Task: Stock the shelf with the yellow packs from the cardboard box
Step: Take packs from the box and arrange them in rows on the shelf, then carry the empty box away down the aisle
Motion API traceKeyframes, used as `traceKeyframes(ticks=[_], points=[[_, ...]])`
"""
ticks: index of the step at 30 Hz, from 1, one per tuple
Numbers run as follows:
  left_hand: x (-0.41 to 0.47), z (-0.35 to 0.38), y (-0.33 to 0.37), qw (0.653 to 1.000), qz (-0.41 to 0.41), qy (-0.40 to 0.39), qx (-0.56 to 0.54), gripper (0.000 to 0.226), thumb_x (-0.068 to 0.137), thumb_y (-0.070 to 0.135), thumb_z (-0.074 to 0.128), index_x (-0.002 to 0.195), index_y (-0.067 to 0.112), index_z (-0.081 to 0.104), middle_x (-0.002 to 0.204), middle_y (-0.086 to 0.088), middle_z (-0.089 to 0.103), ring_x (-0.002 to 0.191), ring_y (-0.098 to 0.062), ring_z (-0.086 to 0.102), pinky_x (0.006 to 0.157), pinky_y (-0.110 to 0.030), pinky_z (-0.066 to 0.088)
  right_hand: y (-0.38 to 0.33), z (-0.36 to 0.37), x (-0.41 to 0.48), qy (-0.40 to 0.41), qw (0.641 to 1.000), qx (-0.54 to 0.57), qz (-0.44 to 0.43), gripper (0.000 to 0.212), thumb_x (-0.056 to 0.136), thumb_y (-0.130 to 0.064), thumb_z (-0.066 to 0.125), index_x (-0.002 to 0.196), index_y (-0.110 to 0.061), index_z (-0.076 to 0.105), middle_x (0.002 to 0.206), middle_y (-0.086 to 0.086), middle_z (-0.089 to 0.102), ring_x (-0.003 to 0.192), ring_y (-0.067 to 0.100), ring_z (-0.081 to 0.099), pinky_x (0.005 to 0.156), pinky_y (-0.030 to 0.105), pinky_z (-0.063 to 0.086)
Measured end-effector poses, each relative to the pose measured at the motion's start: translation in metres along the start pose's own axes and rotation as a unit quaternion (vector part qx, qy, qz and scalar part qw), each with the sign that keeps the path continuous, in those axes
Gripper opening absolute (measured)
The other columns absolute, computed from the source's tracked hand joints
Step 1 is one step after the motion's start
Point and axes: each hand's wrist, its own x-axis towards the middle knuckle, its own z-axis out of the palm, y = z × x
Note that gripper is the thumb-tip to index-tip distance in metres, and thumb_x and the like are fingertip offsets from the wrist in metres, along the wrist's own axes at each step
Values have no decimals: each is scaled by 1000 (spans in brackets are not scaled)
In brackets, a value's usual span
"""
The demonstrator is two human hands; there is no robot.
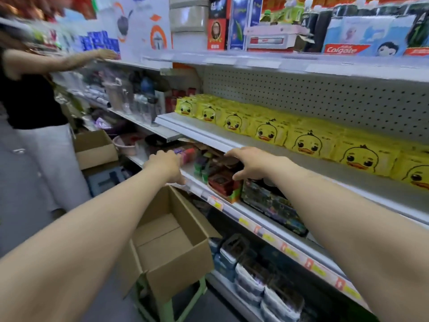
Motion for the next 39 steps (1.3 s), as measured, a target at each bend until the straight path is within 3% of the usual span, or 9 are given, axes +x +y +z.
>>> traceKeyframes(ticks=[7,15,24,27,32,39], points=[[80,41,-68,997,-54,-40,-33,78,77,51,75,135,13,40,136,-13,45,126,-36,44,96,-47,47,-44,47,119,-56,998,-11,-38,76,84,-47,70,148,-37,30,132,2,49,121,26,50,97,40,46],[161,134,-139,980,-132,-134,-56,93,82,66,61,148,8,30,148,-15,39,135,-35,38,105,-44,41,-67,134,229,-163,986,25,-30,73,87,-45,69,149,-35,31,143,4,46,125,27,50,96,39,45],[220,235,-212,940,-202,-256,-97,67,88,55,60,134,9,43,133,-13,55,119,-34,55,91,-40,48,-65,252,320,-284,958,25,24,76,91,-47,63,152,-17,29,148,10,45,131,29,48,102,37,43],[231,273,-227,924,-222,-288,-119,56,93,46,57,128,3,49,130,-16,57,119,-36,56,90,-38,46,-58,298,330,-321,944,27,72,74,91,-52,61,145,-8,38,143,16,50,128,32,51,102,39,45],[236,322,-235,883,-314,-288,-199,81,91,52,57,142,-5,30,137,-23,49,125,-40,50,94,-42,45,-46,347,331,-361,921,66,130,58,94,-49,59,130,-4,51,130,20,58,119,35,57,97,37,47],[223,369,-243,870,-342,-237,-264,94,92,45,60,155,14,-2,139,-26,49,125,-47,47,103,-50,41,-43,390,329,-343,910,140,187,57,96,-46,55,145,-19,40,128,15,60,115,34,60,100,47,48]])
